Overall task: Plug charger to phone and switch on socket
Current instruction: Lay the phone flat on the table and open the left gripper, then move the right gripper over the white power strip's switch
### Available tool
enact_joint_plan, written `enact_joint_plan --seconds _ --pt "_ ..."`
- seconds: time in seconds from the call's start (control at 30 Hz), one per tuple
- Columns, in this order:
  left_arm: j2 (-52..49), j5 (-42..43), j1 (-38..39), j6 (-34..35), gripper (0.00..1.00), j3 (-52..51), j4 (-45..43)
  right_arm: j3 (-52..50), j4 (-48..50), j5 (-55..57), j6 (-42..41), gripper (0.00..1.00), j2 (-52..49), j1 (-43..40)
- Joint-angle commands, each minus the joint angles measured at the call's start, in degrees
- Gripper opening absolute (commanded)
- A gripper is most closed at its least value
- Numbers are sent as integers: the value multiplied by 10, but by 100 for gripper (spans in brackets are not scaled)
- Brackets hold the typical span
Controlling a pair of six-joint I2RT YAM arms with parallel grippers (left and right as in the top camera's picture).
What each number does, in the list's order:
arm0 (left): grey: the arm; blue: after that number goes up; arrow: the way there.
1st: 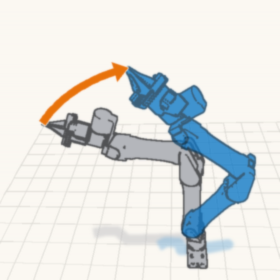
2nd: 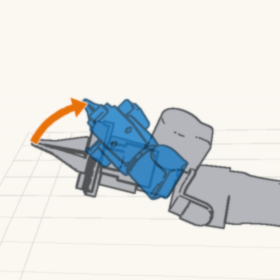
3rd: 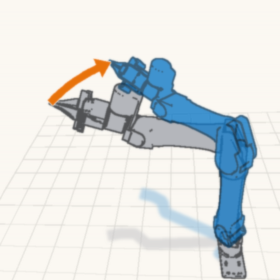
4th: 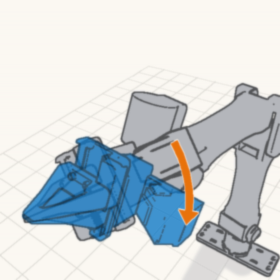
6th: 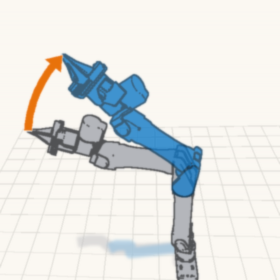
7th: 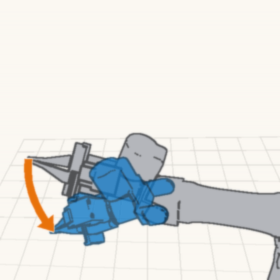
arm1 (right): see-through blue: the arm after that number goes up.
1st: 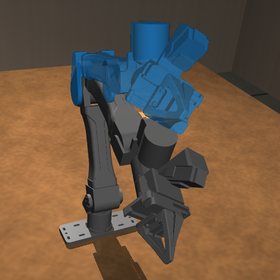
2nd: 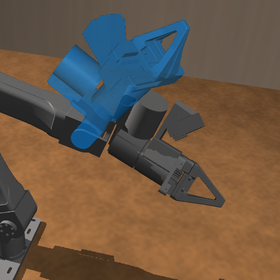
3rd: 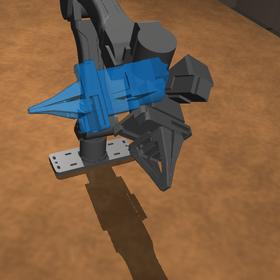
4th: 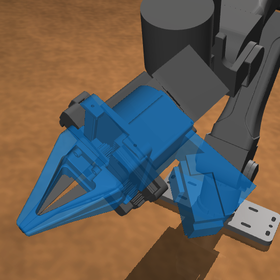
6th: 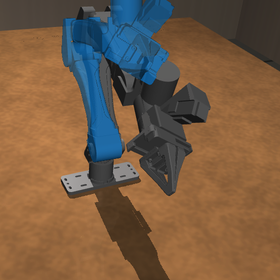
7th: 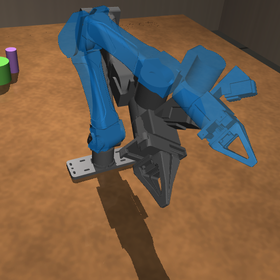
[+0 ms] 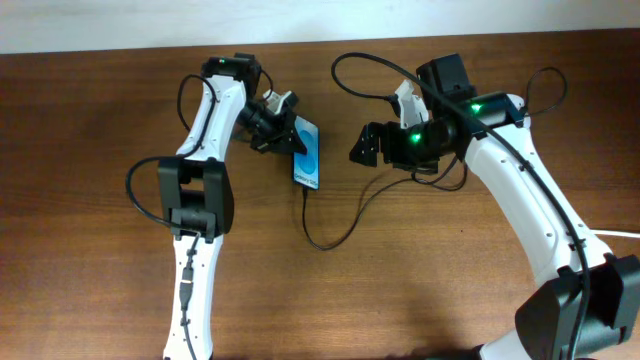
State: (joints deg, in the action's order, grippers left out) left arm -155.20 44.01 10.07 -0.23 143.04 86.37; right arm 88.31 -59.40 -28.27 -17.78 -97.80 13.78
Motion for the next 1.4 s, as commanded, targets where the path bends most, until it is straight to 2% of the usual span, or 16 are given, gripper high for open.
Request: enact_joint_plan --seconds 0.0,0.1,0.13,0.17,0.2,0.27,0.3,0.37,0.57,0.63,0.77,0.87,0.9,1.03,1.23,1.37 --pt "-16 12 10 15 0 2 0 4 2 7 6 98 9 -3" --pt "-16 10 12 16 0 2 -10 4 2 7 6 98 9 -3" --pt "-16 10 12 16 8 2 -13 3 2 7 6 98 9 -3" --pt "-16 0 12 16 9 2 -15 3 2 7 6 98 9 -3" --pt "-16 -20 12 16 20 2 -15 3 2 7 6 98 9 -3" --pt "-16 -20 12 16 31 2 -17 4 2 5 6 98 9 -3" --pt "-16 -21 12 16 41 2 -18 3 2 5 6 98 9 -3" --pt "-16 -38 12 16 43 2 -19 3 2 5 6 99 9 -3" --pt "-16 -111 4 37 62 3 -21 4 0 19 1 98 9 -4" --pt "-16 -134 0 37 67 5 -21 4 -11 73 -50 98 9 -4" --pt "-9 -170 -14 42 68 119 26 4 -19 135 -83 98 9 -30" --pt "16 -242 -22 64 69 281 73 4 -21 139 -104 98 9 -106" --pt "36 -302 -23 75 100 367 93 4 -21 172 -104 98 9 -153" --pt "124 -385 -24 75 100 367 75 4 -4 195 -103 98 9 -266" --pt "125 -385 -23 75 99 363 78 4 37 325 -102 98 -1 -329" --pt "125 -385 -23 75 100 363 78 4 50 333 -102 98 -1 -369"
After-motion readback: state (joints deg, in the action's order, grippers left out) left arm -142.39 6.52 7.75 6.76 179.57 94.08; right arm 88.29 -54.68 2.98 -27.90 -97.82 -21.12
